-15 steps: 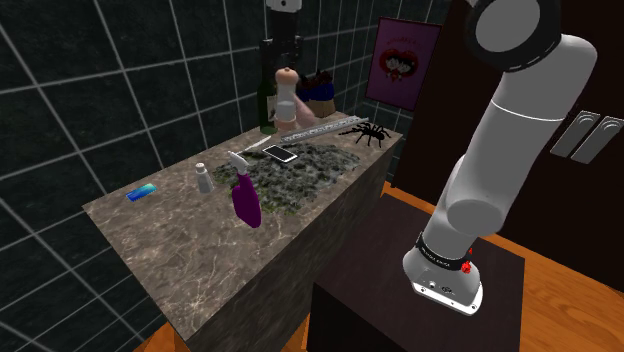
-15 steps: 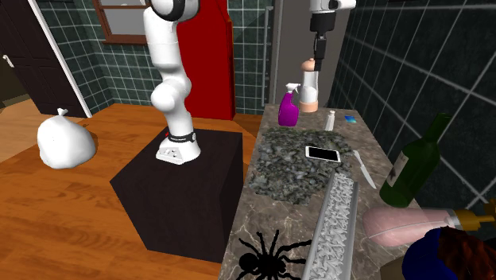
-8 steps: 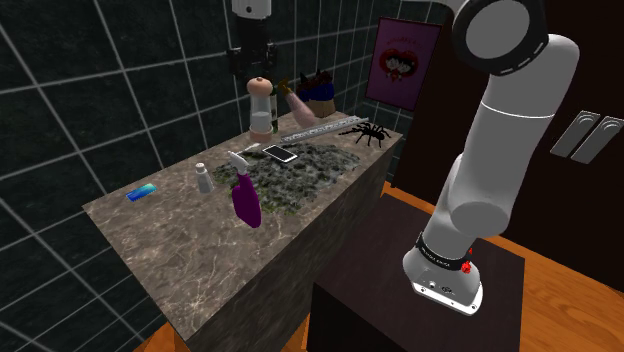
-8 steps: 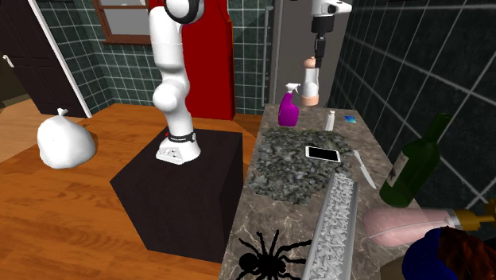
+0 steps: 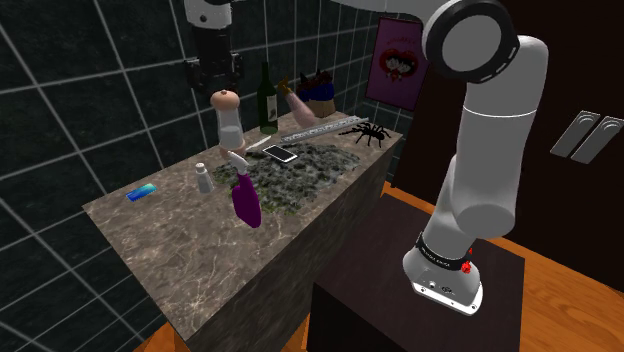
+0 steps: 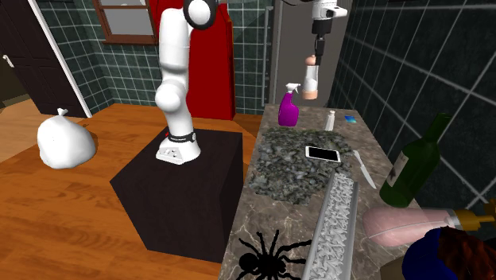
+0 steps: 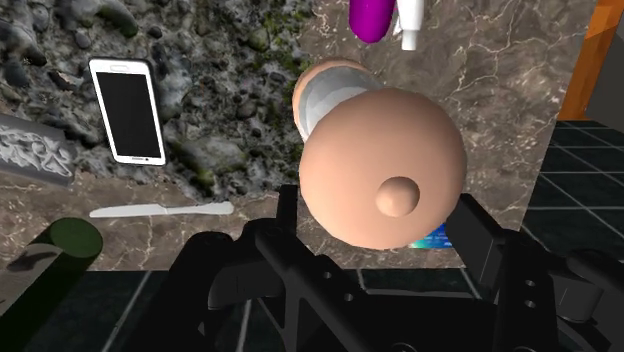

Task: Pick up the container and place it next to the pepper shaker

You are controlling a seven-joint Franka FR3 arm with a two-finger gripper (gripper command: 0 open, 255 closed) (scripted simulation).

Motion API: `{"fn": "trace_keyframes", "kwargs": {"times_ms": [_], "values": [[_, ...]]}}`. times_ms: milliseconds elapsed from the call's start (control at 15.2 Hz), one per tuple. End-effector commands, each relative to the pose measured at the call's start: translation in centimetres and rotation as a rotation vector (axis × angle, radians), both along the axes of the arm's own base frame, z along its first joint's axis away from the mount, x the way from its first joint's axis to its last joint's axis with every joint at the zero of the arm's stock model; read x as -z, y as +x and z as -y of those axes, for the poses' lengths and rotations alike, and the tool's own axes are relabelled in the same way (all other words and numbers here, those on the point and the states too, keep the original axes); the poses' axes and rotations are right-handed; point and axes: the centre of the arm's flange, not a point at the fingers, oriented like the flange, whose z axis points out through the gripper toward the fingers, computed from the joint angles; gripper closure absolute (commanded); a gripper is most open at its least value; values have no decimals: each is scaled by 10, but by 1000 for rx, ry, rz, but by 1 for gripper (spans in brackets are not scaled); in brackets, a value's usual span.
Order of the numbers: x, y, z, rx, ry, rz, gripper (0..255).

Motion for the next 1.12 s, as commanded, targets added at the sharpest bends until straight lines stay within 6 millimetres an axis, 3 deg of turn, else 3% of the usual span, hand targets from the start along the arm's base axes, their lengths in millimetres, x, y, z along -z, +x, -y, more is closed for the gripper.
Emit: {"fn": "trace_keyframes", "kwargs": {"times_ms": [0, 660, 1056], "values": [[3, 3, -24, 1, 0, 1, 255], [17, 24, -149, 2, 0, 1, 255], [48, 24, -149, 1, 0, 1, 255]]}}
